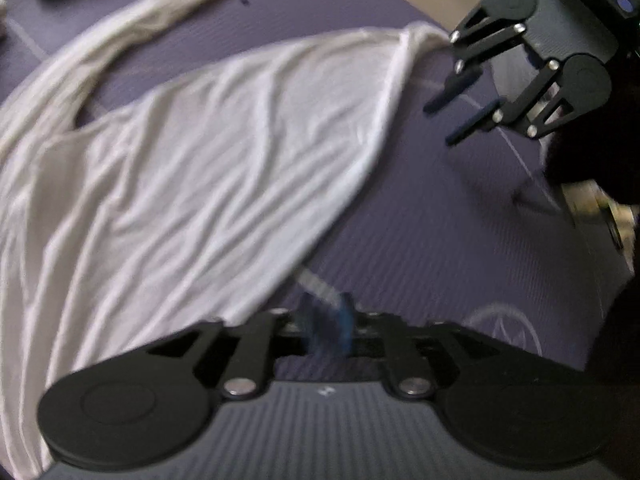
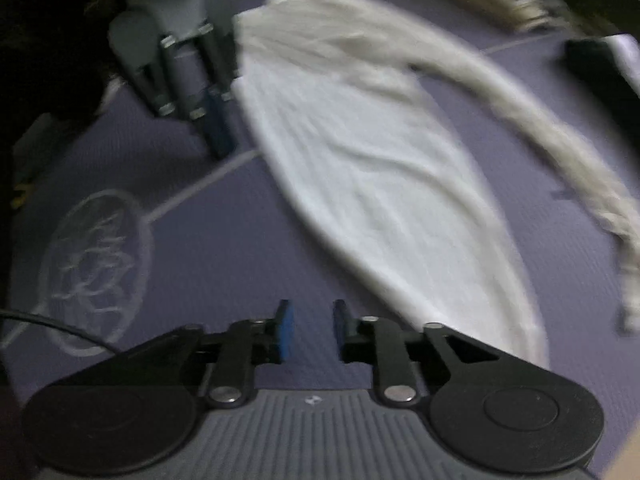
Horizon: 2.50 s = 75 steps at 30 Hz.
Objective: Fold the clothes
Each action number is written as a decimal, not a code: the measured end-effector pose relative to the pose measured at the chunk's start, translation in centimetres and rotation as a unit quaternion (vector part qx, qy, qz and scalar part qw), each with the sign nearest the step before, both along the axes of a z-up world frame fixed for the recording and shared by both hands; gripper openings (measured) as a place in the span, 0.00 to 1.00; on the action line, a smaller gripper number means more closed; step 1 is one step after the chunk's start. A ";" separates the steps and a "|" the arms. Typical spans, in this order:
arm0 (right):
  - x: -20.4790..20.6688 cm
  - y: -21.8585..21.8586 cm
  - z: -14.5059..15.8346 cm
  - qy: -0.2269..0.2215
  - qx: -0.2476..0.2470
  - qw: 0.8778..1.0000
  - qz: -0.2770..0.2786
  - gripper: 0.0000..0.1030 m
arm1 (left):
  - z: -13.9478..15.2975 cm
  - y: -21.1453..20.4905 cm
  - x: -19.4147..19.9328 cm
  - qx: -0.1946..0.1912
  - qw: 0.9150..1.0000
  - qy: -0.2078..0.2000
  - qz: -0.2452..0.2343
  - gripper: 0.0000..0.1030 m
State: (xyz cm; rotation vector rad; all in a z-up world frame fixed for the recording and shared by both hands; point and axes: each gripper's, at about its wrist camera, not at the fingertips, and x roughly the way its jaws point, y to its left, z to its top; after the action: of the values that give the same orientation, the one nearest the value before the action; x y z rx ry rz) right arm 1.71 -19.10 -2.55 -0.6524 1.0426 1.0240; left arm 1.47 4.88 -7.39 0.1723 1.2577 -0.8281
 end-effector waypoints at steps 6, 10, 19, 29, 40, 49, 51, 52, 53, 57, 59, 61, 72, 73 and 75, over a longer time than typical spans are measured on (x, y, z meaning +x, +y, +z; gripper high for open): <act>2.4 -5.7 0.7 -0.081 -0.058 0.993 -0.068 0.25 | 0.7 -1.3 0.9 -0.015 0.999 -0.021 0.033 0.55; 3.6 -8.1 -0.3 -0.070 -0.094 0.990 -0.077 0.26 | 0.7 -2.7 1.5 -0.019 0.999 -0.022 0.031 0.59; 7.0 -9.4 -1.6 -0.036 -0.091 0.989 -0.107 0.26 | 0.3 -4.1 1.1 -0.019 0.999 -0.013 0.022 0.61; 8.3 -8.5 -3.0 0.009 -0.125 0.989 -0.075 0.04 | 0.3 -4.0 0.8 -0.018 0.999 -0.015 0.021 0.63; 3.7 -8.9 -0.4 -0.029 -0.112 0.992 -0.056 0.03 | 0.5 -4.1 0.4 -0.009 1.000 -0.019 0.013 0.63; 2.1 -8.9 -0.2 -0.070 -0.121 0.989 -0.052 0.03 | 0.5 -4.4 0.4 -0.001 1.000 -0.019 0.007 0.63; 1.8 -8.8 0.0 -0.074 -0.121 0.989 -0.044 0.03 | 0.5 -4.3 0.5 -0.002 1.000 -0.019 0.007 0.63; 1.6 -8.8 0.1 -0.075 -0.120 0.989 -0.042 0.03 | 0.4 -4.3 0.5 -0.004 1.000 -0.018 0.008 0.63; 1.4 -8.8 0.2 -0.075 -0.118 0.989 -0.040 0.03 | 0.4 -4.2 0.6 -0.006 1.000 -0.017 0.009 0.63; 0.1 -8.6 0.5 -0.056 -0.116 0.991 -0.019 0.03 | 0.3 -3.9 0.6 -0.014 1.000 -0.012 0.010 0.63; -0.4 -8.5 0.3 -0.034 -0.122 0.992 -0.010 0.03 | 0.3 -3.8 0.6 -0.016 1.000 -0.011 0.011 0.63; -0.6 -8.4 -0.1 -0.007 -0.131 0.991 -0.006 0.03 | 0.3 -3.9 0.6 -0.015 1.000 -0.010 0.011 0.64; 3.1 -10.7 0.8 -0.011 -0.120 0.981 -0.152 0.26 | 0.2 -4.3 0.3 -0.014 1.000 -0.012 0.004 0.68; 3.8 -11.0 0.7 -0.006 -0.116 0.977 -0.180 0.26 | 0.2 -4.3 0.2 -0.014 1.000 -0.012 0.003 0.69; 4.6 -11.4 0.3 0.010 -0.107 0.970 -0.218 0.26 | 0.1 -4.4 0.2 -0.014 1.000 -0.012 0.001 0.70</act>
State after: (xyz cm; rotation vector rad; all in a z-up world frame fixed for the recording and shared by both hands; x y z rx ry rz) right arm 6.36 -30.46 -2.24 -0.5525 1.2570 0.5410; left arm 1.66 0.51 -7.24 0.1577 1.2224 -0.8387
